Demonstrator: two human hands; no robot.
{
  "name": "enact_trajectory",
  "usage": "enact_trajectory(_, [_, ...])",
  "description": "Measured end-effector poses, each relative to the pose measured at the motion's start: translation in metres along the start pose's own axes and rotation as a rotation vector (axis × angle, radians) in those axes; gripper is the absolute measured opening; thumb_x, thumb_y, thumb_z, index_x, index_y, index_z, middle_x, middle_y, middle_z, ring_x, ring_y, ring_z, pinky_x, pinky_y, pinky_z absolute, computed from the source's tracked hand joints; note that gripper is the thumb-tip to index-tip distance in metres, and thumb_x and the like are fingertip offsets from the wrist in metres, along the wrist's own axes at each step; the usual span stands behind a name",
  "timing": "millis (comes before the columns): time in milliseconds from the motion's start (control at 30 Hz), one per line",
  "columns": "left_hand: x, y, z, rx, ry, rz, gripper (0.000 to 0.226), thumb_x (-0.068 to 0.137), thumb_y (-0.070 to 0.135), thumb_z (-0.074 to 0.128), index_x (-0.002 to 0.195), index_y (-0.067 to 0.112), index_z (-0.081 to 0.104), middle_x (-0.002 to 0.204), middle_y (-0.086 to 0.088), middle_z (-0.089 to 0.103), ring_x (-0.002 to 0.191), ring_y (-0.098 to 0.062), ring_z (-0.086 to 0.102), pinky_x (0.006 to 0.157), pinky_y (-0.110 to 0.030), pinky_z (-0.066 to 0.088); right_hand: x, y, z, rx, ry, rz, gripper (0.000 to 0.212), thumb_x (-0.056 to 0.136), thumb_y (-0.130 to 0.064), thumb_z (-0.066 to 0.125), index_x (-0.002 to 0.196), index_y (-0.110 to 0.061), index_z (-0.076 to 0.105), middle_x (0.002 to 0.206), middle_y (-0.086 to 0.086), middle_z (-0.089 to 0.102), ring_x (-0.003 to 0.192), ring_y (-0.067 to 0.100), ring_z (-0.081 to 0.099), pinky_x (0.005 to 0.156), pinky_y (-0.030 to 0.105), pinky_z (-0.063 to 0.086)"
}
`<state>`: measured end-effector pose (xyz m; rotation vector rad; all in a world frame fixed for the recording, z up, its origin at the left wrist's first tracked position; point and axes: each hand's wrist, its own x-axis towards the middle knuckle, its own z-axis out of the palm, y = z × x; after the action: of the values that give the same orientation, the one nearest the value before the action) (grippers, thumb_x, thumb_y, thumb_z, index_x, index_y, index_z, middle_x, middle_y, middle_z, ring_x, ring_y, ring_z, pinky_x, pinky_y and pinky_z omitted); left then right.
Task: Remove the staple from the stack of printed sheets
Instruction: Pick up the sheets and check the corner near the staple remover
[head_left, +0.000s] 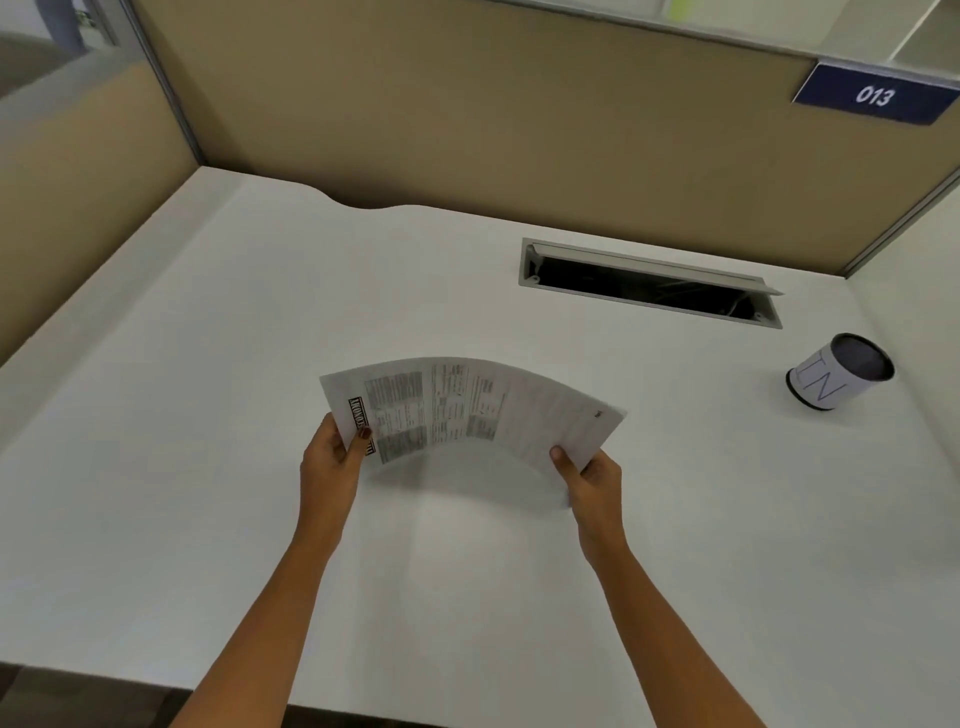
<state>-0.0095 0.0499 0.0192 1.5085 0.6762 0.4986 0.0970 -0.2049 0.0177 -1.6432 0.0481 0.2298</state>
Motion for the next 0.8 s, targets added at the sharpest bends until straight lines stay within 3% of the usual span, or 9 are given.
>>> enact_trajectory(67, [-0.001,-0.001,0.001,0.025,-0.014,-0.008,0.033,0.093,0.016,0.058,0.124,0.025,0.053,0.109,0.012,0.064,0.099,0.003,0.062,0.077,-0.011,0.051,0.001,0.004,0.000,-0.039,-0.005,0.024,0.015,0.090,-0.017,0.067,0.095,-0.003,0.064,0.093,0.022,0.067,0.083,0.034,0.061,0.068,0.043,0.052])
enact_trajectory(100, [-0.001,-0.001,0.001,0.058,-0.018,-0.006,0.031,0.092,0.018,0.058,0.123,0.025,0.054,0.107,0.014,0.064,0.097,0.005,0.062,0.074,-0.010,0.050,0.003,0.005,-0.001,-0.057,0.000,0.023,0.017,0.090,-0.017,0.067,0.095,-0.001,0.063,0.094,0.025,0.066,0.081,0.035,0.060,0.066,0.042,0.050])
enact_trajectory(167, [0.001,-0.001,-0.001,0.126,-0.024,-0.003,0.025,0.091,0.020,0.060,0.116,0.024,0.059,0.102,0.013,0.066,0.093,0.000,0.064,0.074,-0.016,0.051,0.006,0.001,-0.003,-0.101,0.012,-0.003,0.016,0.091,-0.018,0.066,0.095,-0.003,0.064,0.091,0.022,0.067,0.077,0.028,0.059,0.062,0.035,0.047])
enact_trajectory(300, [0.006,0.001,-0.008,0.117,-0.117,-0.052,0.014,0.086,0.018,0.067,0.093,0.031,0.069,0.090,0.017,0.072,0.083,-0.006,0.071,0.070,-0.022,0.057,0.016,-0.015,-0.007,-0.220,0.032,-0.111,0.011,0.091,-0.017,0.064,0.102,-0.017,0.064,0.091,-0.006,0.068,0.081,0.005,0.064,0.063,0.014,0.053])
enact_trajectory(433, [0.004,0.000,-0.008,-0.027,-0.105,-0.118,0.018,0.085,0.010,0.067,0.090,0.027,0.071,0.086,0.012,0.075,0.078,-0.007,0.072,0.061,-0.018,0.056,0.027,-0.028,-0.013,-0.321,0.073,-0.164,0.017,0.090,-0.016,0.066,0.106,-0.012,0.064,0.097,-0.003,0.068,0.087,0.009,0.065,0.067,0.010,0.052])
enact_trajectory(567, [-0.002,-0.007,-0.003,-0.099,-0.042,-0.209,0.002,0.086,0.009,0.066,0.087,0.008,0.067,0.092,-0.002,0.073,0.085,-0.018,0.071,0.073,-0.032,0.059,0.021,-0.032,-0.015,-0.190,0.285,-0.079,0.033,0.087,-0.015,0.070,0.119,-0.014,0.060,0.112,-0.003,0.066,0.103,0.009,0.063,0.088,0.014,0.049])
enact_trajectory(667, [-0.009,-0.012,0.005,-0.171,-0.012,-0.265,0.006,0.086,0.007,0.066,0.089,0.003,0.064,0.094,-0.014,0.067,0.090,-0.028,0.065,0.081,-0.041,0.056,-0.003,-0.024,-0.004,-0.070,0.412,0.021,0.035,0.086,-0.018,0.071,0.118,-0.018,0.057,0.115,-0.001,0.064,0.106,0.010,0.062,0.085,0.013,0.046])
enact_trajectory(733, [-0.016,-0.012,0.012,-0.195,0.012,-0.278,0.007,0.086,0.006,0.066,0.079,0.004,0.063,0.087,-0.011,0.068,0.083,-0.024,0.065,0.075,-0.038,0.056,-0.022,-0.019,0.010,0.008,0.371,0.119,0.033,0.086,-0.026,0.071,0.115,-0.022,0.056,0.113,-0.003,0.065,0.101,0.002,0.062,0.080,0.011,0.046])
enact_trajectory(800, [-0.022,-0.013,0.021,-0.226,0.032,-0.284,0.009,0.085,0.006,0.066,0.079,0.012,0.068,0.081,-0.002,0.073,0.077,-0.017,0.068,0.066,-0.030,0.057,-0.036,-0.014,0.023,0.122,0.224,0.242,0.037,0.087,-0.032,0.070,0.118,-0.015,0.057,0.116,0.002,0.067,0.104,0.008,0.063,0.093,0.022,0.049])
